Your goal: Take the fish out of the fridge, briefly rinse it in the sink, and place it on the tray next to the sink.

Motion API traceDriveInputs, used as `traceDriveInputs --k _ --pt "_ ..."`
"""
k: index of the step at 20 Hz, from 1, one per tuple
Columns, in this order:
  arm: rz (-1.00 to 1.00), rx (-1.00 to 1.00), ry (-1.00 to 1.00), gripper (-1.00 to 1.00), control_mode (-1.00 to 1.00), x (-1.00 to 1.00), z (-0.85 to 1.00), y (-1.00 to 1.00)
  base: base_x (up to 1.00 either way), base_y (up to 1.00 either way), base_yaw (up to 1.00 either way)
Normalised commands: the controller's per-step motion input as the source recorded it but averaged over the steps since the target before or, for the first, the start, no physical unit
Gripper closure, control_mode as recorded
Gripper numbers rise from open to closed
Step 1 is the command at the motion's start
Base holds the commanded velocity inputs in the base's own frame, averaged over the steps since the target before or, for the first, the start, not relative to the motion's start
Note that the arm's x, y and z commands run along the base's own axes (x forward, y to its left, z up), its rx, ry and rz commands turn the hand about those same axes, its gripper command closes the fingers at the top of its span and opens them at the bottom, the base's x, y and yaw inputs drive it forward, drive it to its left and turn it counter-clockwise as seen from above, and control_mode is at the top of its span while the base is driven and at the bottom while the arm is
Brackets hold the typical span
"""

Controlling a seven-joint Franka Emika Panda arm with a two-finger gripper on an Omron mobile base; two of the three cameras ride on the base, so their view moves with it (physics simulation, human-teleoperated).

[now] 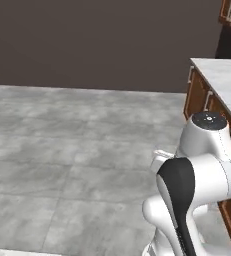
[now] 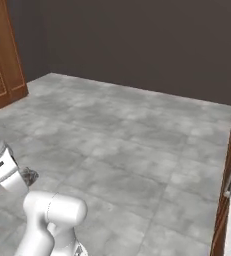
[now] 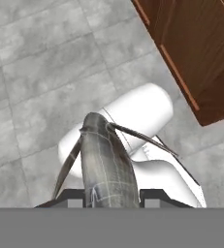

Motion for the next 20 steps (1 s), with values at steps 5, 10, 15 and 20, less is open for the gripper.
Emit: traceDriveInputs --k 5,10,15,20 --pt "0.0 0.0 0.0 1.0 1.0 0.0 0.0 0.0 0.5 0.07 0.77" --pt "0.0 0.0 0.0 1.0 1.0 0.0 0.0 0.0 0.61 0.0 0.78" --pt "0.0 0.0 0.0 1.0 1.0 0.0 0.0 0.0 0.6 -0.55 0.54" --pt "0.0 0.0 0.0 1.0 1.0 0.0 0.0 0.0 0.97 -0.24 0.5"
